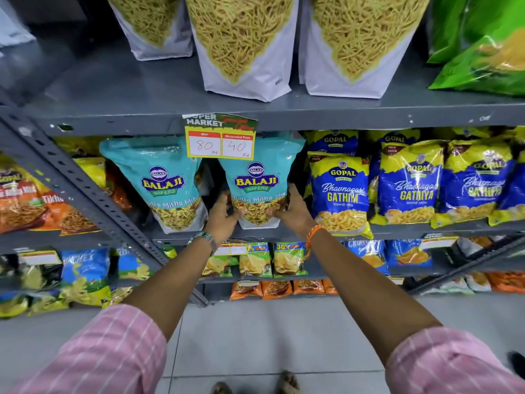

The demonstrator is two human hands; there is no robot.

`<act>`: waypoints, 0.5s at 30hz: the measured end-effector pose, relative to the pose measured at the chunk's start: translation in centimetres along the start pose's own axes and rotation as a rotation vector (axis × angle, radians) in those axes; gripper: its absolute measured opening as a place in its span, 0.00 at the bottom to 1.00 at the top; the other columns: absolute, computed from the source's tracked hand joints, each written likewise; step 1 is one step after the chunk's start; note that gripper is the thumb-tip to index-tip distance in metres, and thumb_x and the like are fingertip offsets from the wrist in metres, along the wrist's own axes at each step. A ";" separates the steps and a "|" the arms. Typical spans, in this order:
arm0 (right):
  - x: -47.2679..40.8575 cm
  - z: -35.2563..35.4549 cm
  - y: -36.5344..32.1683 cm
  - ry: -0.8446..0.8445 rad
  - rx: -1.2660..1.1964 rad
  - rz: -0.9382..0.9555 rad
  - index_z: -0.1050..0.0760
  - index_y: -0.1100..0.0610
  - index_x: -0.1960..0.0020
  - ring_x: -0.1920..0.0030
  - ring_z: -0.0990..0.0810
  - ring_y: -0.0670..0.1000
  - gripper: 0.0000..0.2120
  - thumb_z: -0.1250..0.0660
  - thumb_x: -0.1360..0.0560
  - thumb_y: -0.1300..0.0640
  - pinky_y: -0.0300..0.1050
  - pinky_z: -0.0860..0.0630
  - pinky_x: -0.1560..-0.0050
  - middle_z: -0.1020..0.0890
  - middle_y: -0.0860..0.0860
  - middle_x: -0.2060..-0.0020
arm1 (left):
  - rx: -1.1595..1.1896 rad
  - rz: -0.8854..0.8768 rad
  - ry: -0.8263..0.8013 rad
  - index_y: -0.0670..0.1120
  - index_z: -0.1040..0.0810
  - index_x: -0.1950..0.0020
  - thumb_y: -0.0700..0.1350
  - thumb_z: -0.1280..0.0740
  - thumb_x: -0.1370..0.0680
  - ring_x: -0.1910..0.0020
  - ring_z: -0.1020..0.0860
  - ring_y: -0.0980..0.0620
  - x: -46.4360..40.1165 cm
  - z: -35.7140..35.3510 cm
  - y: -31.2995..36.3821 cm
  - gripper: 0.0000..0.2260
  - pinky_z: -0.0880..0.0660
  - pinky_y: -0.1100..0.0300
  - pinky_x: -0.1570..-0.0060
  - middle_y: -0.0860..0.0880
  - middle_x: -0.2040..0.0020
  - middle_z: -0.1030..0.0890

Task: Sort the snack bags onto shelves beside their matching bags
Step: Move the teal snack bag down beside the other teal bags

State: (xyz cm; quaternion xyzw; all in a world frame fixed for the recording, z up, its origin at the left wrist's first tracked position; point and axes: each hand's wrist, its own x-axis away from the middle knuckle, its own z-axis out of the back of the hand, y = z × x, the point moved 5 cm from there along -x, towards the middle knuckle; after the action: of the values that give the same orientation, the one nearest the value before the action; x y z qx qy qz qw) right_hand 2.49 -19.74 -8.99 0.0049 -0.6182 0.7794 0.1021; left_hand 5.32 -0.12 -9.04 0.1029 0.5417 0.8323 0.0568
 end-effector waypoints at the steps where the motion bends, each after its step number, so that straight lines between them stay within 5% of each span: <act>1: 0.1 0.1 -0.1 -0.004 0.019 0.007 0.38 0.60 0.26 0.36 0.27 0.48 0.35 0.26 0.28 0.70 0.34 0.25 0.44 0.23 0.56 0.34 | 0.000 -0.002 0.000 0.44 0.33 0.26 0.38 0.32 0.20 0.30 0.25 0.47 0.0 0.0 0.0 0.24 0.28 0.52 0.30 0.45 0.29 0.23; 4: 0.4 0.3 -0.2 -0.006 0.073 0.010 0.40 0.57 0.25 0.35 0.26 0.50 0.39 0.24 0.29 0.69 0.51 0.25 0.34 0.24 0.57 0.32 | 0.004 0.001 0.023 0.44 0.36 0.23 0.38 0.31 0.21 0.26 0.28 0.46 0.1 0.5 0.4 0.27 0.31 0.47 0.26 0.44 0.26 0.26; 8: 2.4 1.5 -0.3 0.158 0.007 -0.013 0.35 0.56 0.27 0.29 0.28 0.57 0.35 0.26 0.29 0.70 0.60 0.25 0.31 0.26 0.55 0.31 | -0.039 -0.020 0.100 0.42 0.36 0.22 0.37 0.31 0.21 0.22 0.33 0.45 1.9 1.8 0.7 0.29 0.35 0.51 0.24 0.44 0.22 0.31; 11: 6.3 2.4 -3.3 0.389 -0.004 0.130 0.27 0.62 0.35 0.40 0.23 0.52 0.20 0.34 0.25 0.74 0.54 0.21 0.36 0.23 0.54 0.41 | 0.002 -0.055 0.166 0.41 0.29 0.26 0.34 0.30 0.22 0.26 0.28 0.45 5.0 2.8 1.5 0.24 0.32 0.56 0.27 0.42 0.27 0.26; 15: 10.9 2.9 -10.4 0.601 -0.065 0.382 0.23 0.60 0.44 0.49 0.22 0.38 0.14 0.32 0.26 0.73 0.37 0.20 0.48 0.22 0.47 0.51 | 0.105 -0.200 0.305 0.46 0.20 0.41 0.31 0.31 0.23 0.38 0.19 0.46 9.5 5.1 5.2 0.15 0.24 0.73 0.43 0.44 0.40 0.17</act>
State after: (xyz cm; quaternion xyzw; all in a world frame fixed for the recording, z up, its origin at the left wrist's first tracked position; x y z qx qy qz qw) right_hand -6.78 -18.66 3.17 -0.3432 -0.5748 0.7310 0.1319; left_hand -2.66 4.24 -1.21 -0.0761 0.5944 0.7990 0.0509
